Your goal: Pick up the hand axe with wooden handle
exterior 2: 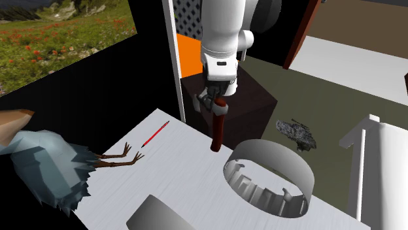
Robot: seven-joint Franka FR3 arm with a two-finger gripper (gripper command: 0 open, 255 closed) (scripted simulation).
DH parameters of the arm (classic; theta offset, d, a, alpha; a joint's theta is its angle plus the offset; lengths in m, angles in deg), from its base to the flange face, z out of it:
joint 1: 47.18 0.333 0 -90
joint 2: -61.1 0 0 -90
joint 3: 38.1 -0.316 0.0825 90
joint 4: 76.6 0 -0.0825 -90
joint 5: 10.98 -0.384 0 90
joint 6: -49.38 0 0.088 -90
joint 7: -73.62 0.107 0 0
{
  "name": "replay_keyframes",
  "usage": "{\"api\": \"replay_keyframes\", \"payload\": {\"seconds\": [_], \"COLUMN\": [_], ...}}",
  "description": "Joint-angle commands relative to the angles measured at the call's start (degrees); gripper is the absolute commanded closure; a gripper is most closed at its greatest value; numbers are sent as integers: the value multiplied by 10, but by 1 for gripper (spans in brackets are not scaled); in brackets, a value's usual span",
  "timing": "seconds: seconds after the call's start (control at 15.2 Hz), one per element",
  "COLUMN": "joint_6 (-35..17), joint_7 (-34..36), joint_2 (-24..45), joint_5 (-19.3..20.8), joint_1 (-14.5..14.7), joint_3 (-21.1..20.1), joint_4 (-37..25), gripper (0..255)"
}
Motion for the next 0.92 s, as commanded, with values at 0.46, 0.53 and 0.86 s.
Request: {"api": "replay_keyframes", "payload": {"seconds": [0.46, 0.53, 0.86], "joint_6": [67, 75, 100], "joint_7": [-2, -3, -5], "joint_2": [-1, -1, 3], "joint_5": [-1, -1, -3], "joint_1": [2, 2, 2], "joint_3": [-2, -2, -2], "joint_4": [-66, -75, -102], "gripper": [255, 255, 255]}}
